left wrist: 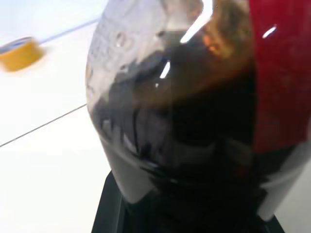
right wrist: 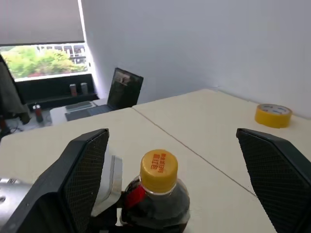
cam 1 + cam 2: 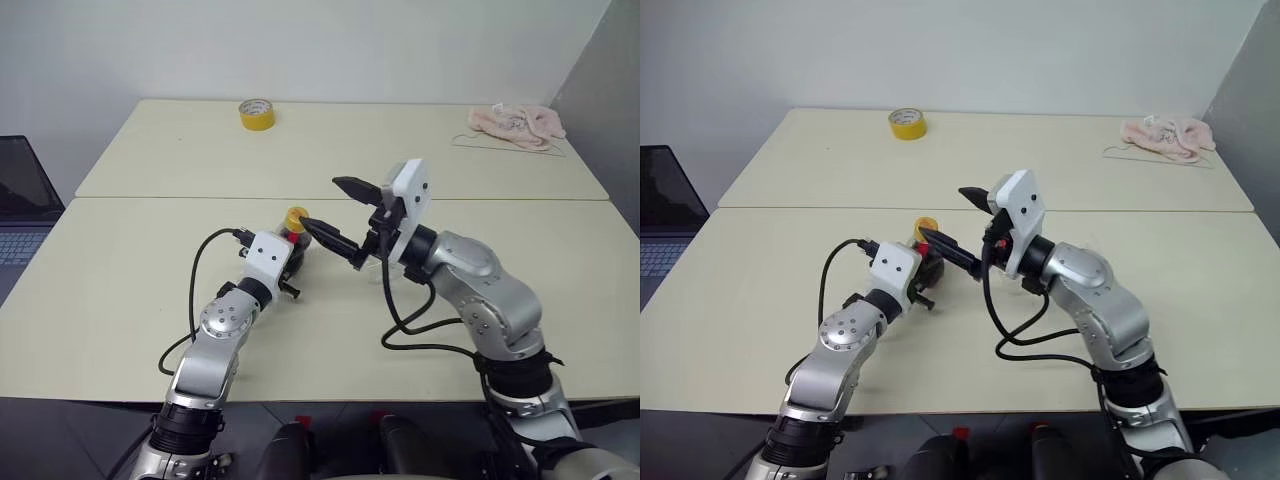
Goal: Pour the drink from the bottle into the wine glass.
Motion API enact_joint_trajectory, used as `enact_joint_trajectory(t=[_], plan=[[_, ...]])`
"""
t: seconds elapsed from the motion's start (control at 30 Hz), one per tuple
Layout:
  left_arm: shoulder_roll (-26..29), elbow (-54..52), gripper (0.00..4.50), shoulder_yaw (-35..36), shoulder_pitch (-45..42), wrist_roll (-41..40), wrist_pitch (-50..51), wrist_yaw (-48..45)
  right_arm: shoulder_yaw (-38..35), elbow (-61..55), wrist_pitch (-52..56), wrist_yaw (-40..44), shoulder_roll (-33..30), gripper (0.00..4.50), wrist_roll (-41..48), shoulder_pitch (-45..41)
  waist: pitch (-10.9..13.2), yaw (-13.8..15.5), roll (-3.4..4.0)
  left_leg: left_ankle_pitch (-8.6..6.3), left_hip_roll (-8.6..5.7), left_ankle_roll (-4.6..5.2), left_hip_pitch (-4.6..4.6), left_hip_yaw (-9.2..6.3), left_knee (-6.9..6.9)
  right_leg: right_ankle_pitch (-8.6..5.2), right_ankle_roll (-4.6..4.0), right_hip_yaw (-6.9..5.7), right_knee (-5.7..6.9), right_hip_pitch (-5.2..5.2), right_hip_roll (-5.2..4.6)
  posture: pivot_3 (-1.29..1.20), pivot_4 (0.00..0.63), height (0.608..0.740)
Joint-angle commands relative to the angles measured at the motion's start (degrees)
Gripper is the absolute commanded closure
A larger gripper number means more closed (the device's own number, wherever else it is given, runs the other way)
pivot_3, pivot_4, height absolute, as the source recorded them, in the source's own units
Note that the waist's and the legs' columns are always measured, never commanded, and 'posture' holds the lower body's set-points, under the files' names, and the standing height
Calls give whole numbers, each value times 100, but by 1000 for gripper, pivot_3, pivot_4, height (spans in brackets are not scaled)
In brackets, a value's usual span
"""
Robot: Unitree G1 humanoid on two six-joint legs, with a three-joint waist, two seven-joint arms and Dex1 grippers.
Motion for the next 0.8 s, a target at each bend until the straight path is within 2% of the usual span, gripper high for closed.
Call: enact_joint_trajectory(t=[0.03,0.37,0.8], plan=[[-13,-54,3628,-54,-136,385,-339,286,318,76,-85,-284,169,0,-373,-85,0,1,0,0,-1,0,-1,0,1,0,0,0,0,0,0,0,150,740],[-175,45,3628,-64,-126,534,-452,314,502,950,-619,-457,594,0,-915,-231,0,-2,0,1,-2,-1,0,-1,1,0,0,-1,0,-1,-1,0,150,740],[-258,23,3628,12,-108,475,-408,283,243,1243,-777,-501,509,0,-1149,-241,0,-3,0,0,-2,-1,0,0,1,0,0,-1,0,-1,-1,0,150,740]])
